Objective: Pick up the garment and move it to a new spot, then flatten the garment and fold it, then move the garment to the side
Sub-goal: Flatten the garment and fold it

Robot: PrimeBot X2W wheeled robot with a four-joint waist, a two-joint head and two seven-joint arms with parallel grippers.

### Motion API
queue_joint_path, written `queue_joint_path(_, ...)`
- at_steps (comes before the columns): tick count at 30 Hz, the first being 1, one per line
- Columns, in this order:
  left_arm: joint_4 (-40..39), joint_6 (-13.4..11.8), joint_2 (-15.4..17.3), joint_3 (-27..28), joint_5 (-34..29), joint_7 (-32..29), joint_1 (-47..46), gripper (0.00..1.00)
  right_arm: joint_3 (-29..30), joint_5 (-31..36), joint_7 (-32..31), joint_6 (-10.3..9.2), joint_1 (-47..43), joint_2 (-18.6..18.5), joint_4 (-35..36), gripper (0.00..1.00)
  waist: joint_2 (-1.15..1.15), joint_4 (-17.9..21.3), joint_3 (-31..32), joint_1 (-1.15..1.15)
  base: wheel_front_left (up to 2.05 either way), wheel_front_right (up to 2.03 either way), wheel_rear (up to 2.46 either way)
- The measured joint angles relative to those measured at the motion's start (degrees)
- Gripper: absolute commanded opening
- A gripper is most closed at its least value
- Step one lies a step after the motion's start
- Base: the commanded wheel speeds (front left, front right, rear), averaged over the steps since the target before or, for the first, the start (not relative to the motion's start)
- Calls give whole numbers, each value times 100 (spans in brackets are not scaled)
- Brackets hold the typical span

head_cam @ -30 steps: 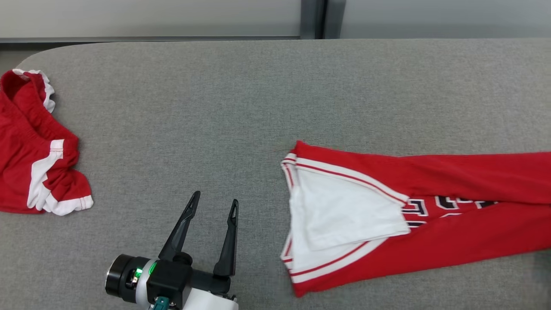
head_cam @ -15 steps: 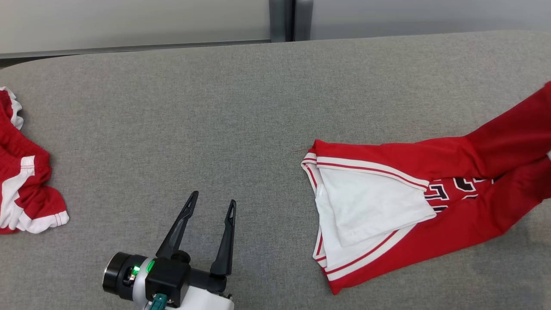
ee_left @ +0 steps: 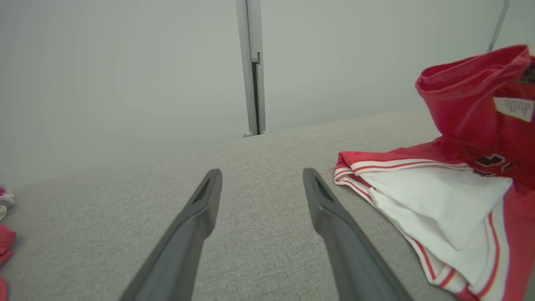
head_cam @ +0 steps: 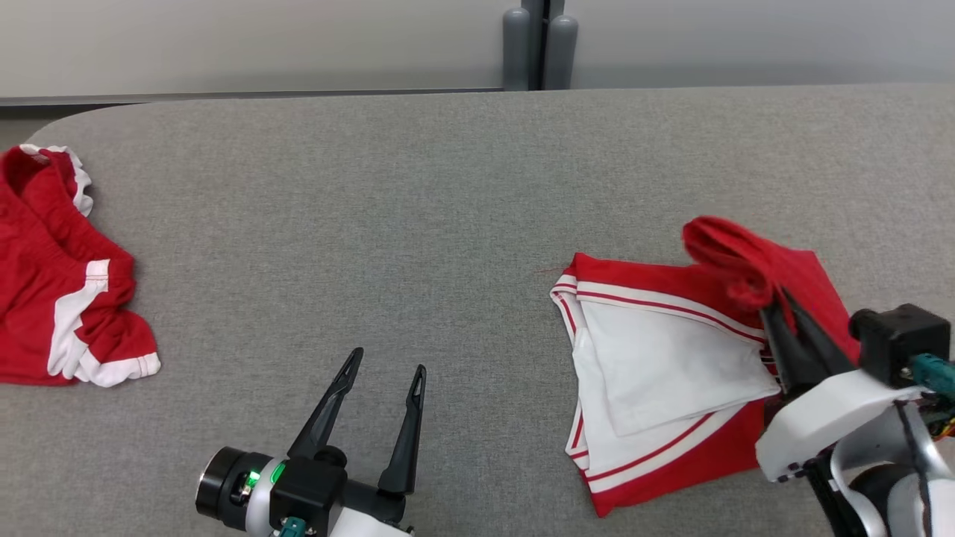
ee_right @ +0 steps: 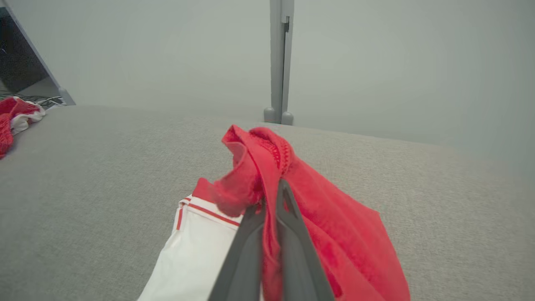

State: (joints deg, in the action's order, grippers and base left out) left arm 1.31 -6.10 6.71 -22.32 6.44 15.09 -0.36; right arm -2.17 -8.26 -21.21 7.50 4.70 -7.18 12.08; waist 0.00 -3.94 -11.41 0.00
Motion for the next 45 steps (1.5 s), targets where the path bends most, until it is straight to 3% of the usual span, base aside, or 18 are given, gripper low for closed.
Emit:
queue_joint_path(19,91,177,-214,-11,-48,-1,26,100,-1054,292,480,0,30,423,-1586,0,0,-559,7,0,0,0,0)
queue_joint_path(20,91,177,-223,-5,-48,-1,26,100,-1068,293,516,0,53,424,-1653,7,0,-564,-6,0,0,0,0)
queue_joint_path(21,91,179,-231,-4,-49,-1,26,100,-1059,293,547,0,69,427,-1702,84,0,-568,-18,0,0,0,0)
queue_joint_path(22,91,183,-240,2,-49,-1,26,100,-1045,291,609,0,88,427,-1725,100,0,-569,-29,0,0,0,0)
queue_joint_path(28,102,200,-283,57,-74,-1,26,100,-899,44,699,0,121,435,-1515,100,0,-527,-30,0,0,0,0)
queue_joint_path(35,38,148,-322,280,-51,-1,146,100,-168,101,751,0,-71,342,-798,100,0,-346,144,0,0,0,0)
queue_joint_path(39,4,114,-346,428,15,-1,280,100,194,32,1263,1,-276,-98,-891,100,0,-180,390,0,0,0,0)
queue_joint_path(45,-107,47,-368,673,141,-1,477,100,216,-202,2264,-1,-635,-370,-1468,100,0,-6,727,0,0,0,0)
